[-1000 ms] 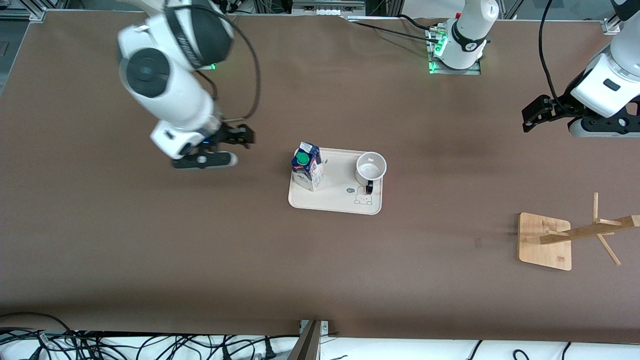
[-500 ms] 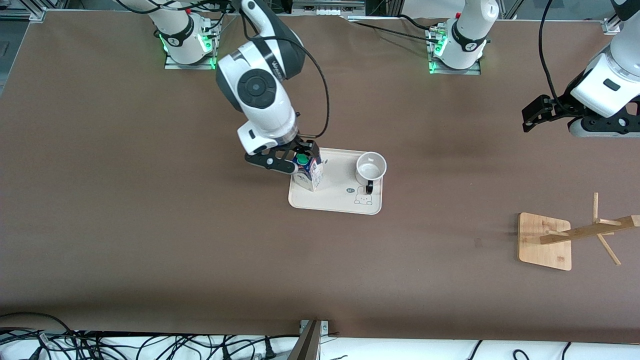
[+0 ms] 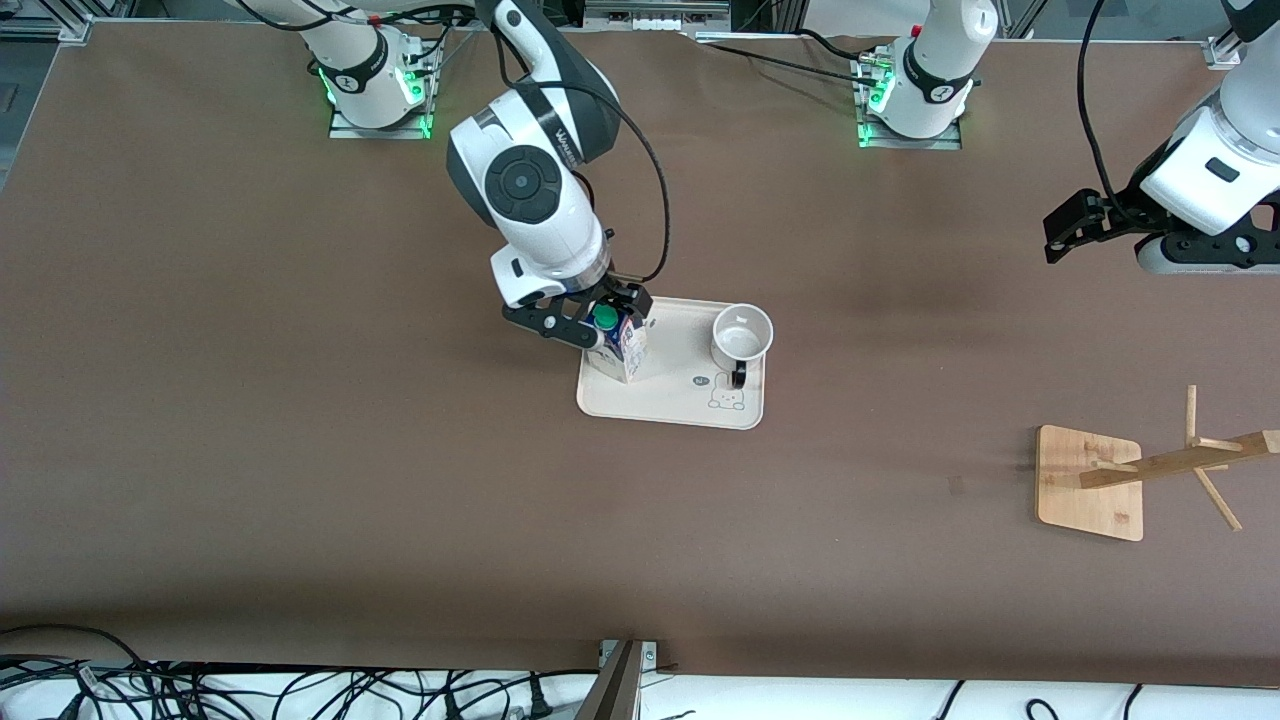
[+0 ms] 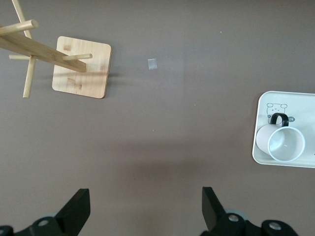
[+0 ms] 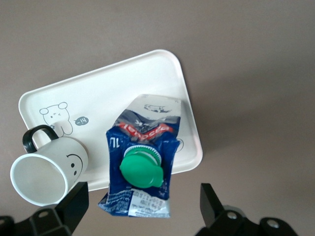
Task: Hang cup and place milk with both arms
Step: 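Lower the right gripper and grasp the blue milk carton, then carry the carton off the tray while the left gripper reaches the mug, then set the carton on the table while the left gripper grasps the mug, then lift the white mug with the left gripper toward the wooden stand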
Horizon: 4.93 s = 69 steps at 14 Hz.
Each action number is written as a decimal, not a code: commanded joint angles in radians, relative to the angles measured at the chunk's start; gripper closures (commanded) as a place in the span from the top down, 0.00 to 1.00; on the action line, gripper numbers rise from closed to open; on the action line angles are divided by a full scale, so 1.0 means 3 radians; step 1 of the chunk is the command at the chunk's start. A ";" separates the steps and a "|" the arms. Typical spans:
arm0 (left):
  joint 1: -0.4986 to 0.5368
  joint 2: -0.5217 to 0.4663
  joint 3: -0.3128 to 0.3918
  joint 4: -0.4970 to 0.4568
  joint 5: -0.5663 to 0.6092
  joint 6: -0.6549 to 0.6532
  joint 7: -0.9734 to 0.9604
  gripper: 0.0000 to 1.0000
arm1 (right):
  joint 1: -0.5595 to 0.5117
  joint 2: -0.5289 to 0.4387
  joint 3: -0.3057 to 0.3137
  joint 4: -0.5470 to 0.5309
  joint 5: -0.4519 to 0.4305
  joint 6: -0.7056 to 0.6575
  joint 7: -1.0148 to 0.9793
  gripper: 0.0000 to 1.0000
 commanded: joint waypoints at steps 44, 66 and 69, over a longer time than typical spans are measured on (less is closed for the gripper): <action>-0.1274 0.2081 -0.0746 -0.0021 0.0953 0.1753 -0.2290 1.00 | -0.0949 -0.0529 -0.1012 -0.0803 0.0088 -0.0452 -0.3531 1.00; -0.1214 0.1689 -0.0711 -0.0001 0.1022 0.1841 -0.2619 0.00 | -0.0923 -0.1792 -0.0972 -0.0680 -0.0648 -0.1137 -0.3521 1.00; -0.0994 0.1489 -0.0746 0.0187 0.0991 0.1500 -0.2578 0.00 | -0.1441 -0.1777 -0.0458 -0.0680 -0.0684 -0.1117 -0.3526 1.00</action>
